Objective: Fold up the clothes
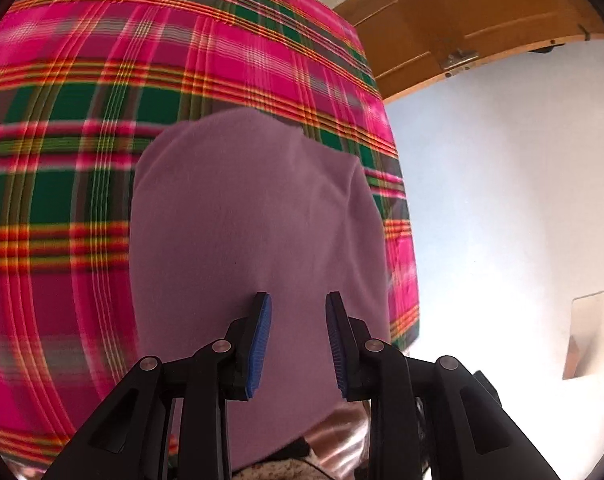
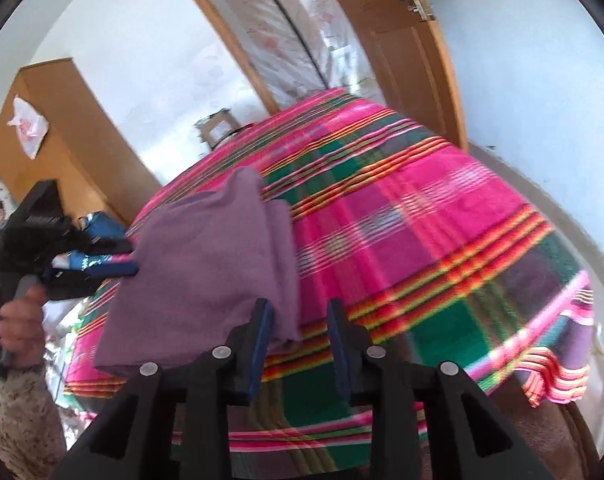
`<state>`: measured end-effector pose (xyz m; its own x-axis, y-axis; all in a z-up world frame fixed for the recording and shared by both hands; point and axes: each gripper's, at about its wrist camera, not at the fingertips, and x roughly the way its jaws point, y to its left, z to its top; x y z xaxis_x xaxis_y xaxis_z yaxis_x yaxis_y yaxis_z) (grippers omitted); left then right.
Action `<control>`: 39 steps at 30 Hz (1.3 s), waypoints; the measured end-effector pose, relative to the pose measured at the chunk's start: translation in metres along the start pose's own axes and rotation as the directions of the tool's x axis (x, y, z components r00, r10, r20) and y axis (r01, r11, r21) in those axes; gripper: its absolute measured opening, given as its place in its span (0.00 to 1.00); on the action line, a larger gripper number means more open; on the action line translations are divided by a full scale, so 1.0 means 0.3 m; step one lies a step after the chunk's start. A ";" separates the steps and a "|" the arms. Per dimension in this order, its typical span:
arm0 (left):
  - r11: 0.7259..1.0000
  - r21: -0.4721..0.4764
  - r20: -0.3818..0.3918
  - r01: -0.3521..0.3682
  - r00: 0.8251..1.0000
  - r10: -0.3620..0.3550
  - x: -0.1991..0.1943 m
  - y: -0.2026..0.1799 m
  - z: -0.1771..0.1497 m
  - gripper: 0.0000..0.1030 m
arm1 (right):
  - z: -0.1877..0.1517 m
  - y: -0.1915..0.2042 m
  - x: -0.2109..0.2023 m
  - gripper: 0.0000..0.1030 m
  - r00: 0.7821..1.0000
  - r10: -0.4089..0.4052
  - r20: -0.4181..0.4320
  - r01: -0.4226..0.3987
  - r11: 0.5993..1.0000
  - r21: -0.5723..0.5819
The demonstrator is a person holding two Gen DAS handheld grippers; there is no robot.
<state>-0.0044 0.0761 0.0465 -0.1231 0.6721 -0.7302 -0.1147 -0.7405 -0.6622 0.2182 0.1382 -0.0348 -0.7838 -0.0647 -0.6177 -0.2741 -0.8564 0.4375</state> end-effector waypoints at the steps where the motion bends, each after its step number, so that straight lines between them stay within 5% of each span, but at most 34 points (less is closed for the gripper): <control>1: 1.000 0.006 0.003 0.005 1.000 -0.005 -0.010 0.001 -0.012 0.28 | 0.006 -0.006 -0.005 0.29 1.000 -0.015 0.008 0.015 1.000 0.008; 5: 1.000 0.006 0.005 0.014 1.000 -0.014 -0.047 0.024 -0.058 0.28 | 0.037 -0.001 -0.022 0.34 0.998 0.005 0.060 -0.007 0.999 0.033; 10: 0.999 -0.040 -0.007 0.016 1.000 -0.016 -0.034 0.067 -0.090 0.28 | 0.069 0.095 0.020 0.40 0.998 0.048 0.051 -0.044 0.995 -0.085; 25: 0.997 -0.069 -0.021 0.041 0.999 -0.043 -0.071 0.178 -0.138 0.28 | -0.002 0.049 0.042 0.51 0.998 -0.034 -0.046 0.027 0.988 -0.155; 34: 0.990 -0.139 0.043 0.023 0.999 -0.017 -0.105 0.263 -0.086 0.28 | 0.162 0.129 0.072 0.49 1.000 0.009 0.003 -0.008 0.974 -0.225; 39: 0.989 -0.148 0.087 0.004 0.996 0.009 -0.113 0.257 -0.010 0.28 | 0.262 0.131 0.179 0.49 0.996 0.048 -0.076 -0.064 0.972 -0.224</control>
<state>-0.0061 -0.0038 0.0195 -0.2098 0.6632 -0.7185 0.0322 -0.7297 -0.6830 0.1215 0.1413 0.0008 -0.7515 -0.1449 -0.6436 -0.0909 -0.9435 0.3185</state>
